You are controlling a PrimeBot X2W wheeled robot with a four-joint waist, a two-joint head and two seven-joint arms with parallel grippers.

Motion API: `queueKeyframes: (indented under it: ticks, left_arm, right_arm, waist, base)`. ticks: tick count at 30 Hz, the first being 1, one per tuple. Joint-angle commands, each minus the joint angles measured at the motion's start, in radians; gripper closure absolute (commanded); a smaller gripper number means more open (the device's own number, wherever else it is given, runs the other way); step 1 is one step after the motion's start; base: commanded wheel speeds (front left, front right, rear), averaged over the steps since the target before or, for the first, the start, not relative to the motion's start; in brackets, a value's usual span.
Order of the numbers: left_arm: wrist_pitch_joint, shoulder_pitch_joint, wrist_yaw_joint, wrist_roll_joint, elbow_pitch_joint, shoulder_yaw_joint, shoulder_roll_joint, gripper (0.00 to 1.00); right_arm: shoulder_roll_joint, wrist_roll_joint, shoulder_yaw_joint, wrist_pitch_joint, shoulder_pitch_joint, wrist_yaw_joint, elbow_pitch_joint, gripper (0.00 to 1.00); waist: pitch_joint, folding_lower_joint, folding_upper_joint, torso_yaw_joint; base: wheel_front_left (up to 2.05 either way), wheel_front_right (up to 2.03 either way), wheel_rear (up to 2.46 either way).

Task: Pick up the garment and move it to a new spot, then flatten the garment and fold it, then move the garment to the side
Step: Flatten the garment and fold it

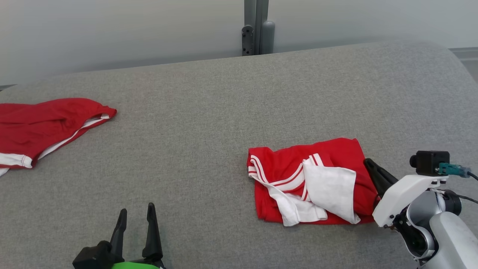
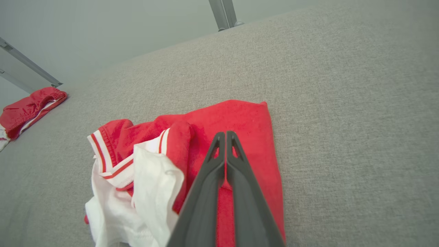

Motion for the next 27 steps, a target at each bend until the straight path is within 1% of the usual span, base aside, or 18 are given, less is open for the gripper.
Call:
queueKeyframes:
  ticks: [1, 5, 9, 14, 20, 27]
  left_arm:
    - [-0.003, -0.017, -0.005, 0.010, 0.000, -0.001, 0.002, 0.00]
    - [-0.003, -0.030, -0.006, 0.012, 0.004, 0.004, 0.002, 0.00]
    - [-0.003, -0.032, -0.009, 0.016, 0.009, 0.009, 0.002, 0.00]
    - [-0.003, -0.040, -0.010, 0.016, 0.013, 0.013, 0.002, 0.00]
    - [-0.003, -0.037, -0.002, 0.002, 0.009, 0.006, 0.002, 0.00]
    - [-0.003, -0.014, 0.005, -0.007, 0.004, 0.011, 0.002, 0.00]
  right_arm:
    - [-0.009, -0.004, 0.021, -0.006, -0.021, 0.000, 0.022, 1.00]
    - [-0.024, 0.004, 0.067, -0.019, -0.062, 0.000, 0.099, 1.00]
    - [-0.032, 0.032, 0.136, -0.034, -0.101, 0.000, 0.164, 1.00]
    - [-0.042, 0.064, 0.228, -0.057, -0.132, 0.000, 0.206, 1.00]
    - [-0.066, 0.116, 0.336, -0.076, -0.125, 0.000, 0.179, 1.00]
    - [-0.098, 0.168, 0.460, -0.078, -0.073, 0.000, 0.080, 1.00]
  waist:
    - [0.010, 0.0000, -0.0001, 0.008]
    - [0.025, 0.0000, -0.0001, 0.019]
    - [0.033, 0.0000, -0.0001, 0.029]
    - [0.031, 0.0000, -0.0001, 0.045]
    - [0.021, 0.0000, -0.0001, 0.068]
    - [-0.003, 0.0000, -0.0001, 0.101]
  base:
    - [0.00, 0.00, 0.00]
    - [0.00, 0.00, 0.00]
    - [0.00, 0.00, 0.00]
    - [0.00, 0.00, 0.00]
    - [0.00, 0.00, 0.00]
    - [0.00, 0.00, 0.00]
